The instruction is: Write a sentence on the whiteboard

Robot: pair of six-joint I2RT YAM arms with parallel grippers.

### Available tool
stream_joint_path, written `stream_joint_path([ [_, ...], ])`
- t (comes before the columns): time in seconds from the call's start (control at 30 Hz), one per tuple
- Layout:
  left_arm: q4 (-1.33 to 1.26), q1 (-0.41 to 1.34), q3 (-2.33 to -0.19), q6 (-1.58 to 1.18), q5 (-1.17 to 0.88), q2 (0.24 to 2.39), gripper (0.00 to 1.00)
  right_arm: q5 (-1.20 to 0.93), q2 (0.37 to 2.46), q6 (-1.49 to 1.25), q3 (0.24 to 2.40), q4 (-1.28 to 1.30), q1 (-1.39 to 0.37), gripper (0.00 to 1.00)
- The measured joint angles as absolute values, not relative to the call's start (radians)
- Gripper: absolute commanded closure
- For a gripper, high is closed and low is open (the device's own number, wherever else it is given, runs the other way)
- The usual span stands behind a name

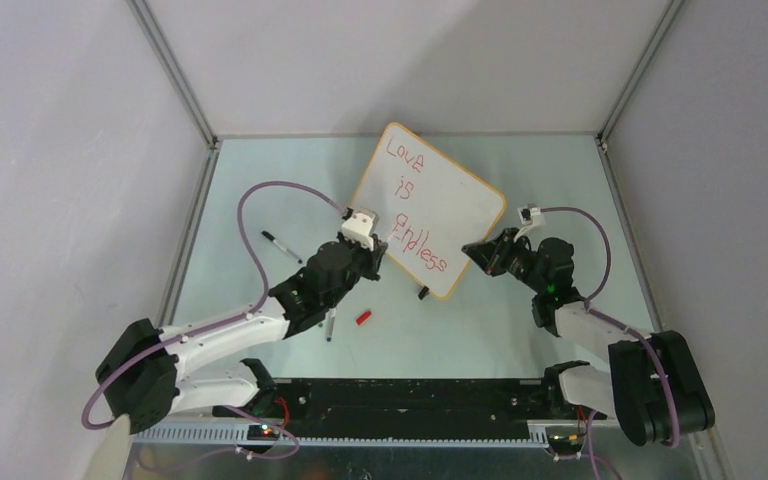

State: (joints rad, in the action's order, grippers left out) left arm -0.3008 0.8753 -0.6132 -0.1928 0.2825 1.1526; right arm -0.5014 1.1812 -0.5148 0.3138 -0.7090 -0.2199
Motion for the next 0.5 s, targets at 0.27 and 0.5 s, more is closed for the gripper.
stream_joint_path([
  [0.27,-0.246,0.771,-0.6,-0.318,0.462,1.122,1.0,-0.474,1.142,-0.47,0.304,-0.681,-0.223,0.33],
  [0.5,-0.213,0.614,-0.558,-0.458,0.437,1.119,1.0,-0.442,1.108,-0.45,0.291,-0.657,-0.227,0.03],
])
